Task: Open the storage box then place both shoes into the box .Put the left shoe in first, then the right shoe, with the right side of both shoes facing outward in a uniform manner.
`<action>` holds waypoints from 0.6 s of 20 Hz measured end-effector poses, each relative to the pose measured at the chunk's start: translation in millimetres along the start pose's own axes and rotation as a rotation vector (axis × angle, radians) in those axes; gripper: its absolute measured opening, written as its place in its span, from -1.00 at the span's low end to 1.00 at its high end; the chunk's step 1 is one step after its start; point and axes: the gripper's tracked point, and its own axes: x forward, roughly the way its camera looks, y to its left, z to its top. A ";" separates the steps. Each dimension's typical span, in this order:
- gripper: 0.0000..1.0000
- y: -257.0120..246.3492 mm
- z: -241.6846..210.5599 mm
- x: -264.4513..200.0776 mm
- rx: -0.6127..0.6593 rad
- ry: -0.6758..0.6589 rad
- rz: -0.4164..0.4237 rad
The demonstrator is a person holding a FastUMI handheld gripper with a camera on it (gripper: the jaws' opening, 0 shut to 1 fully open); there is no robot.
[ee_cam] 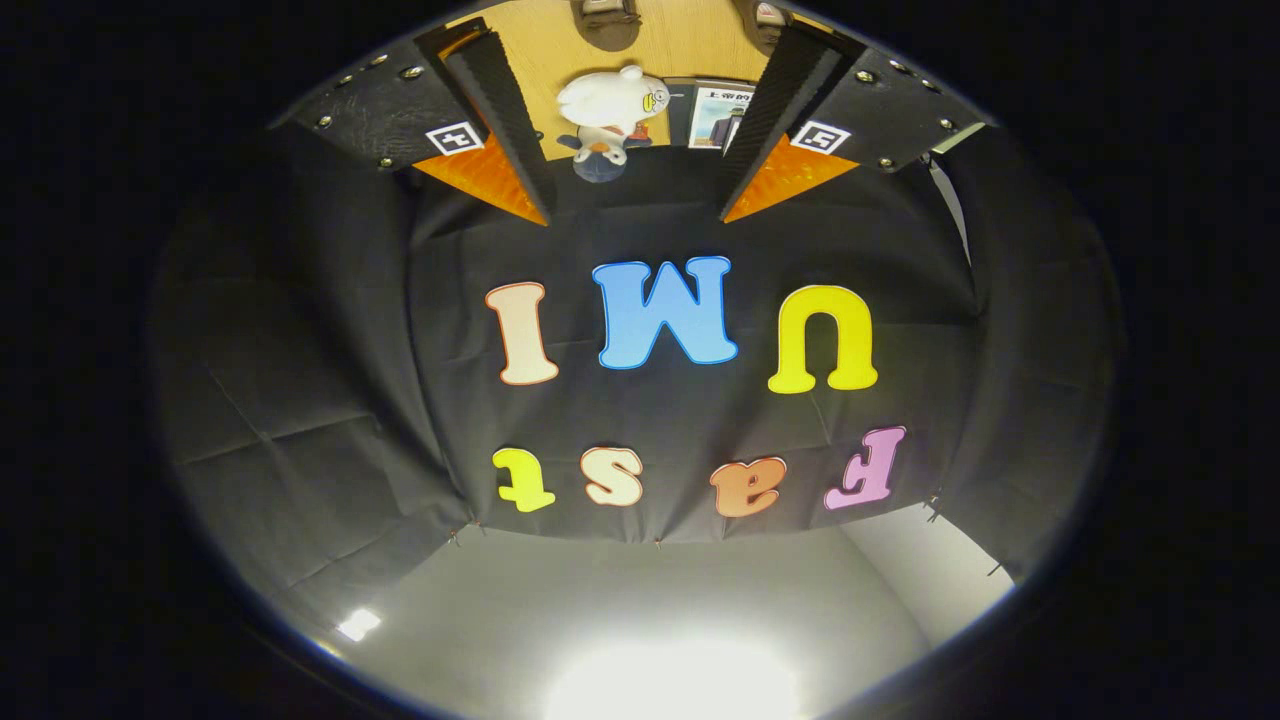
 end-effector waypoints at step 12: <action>0.93 32.1 -84.2 31.3 0.097 0.176 0.165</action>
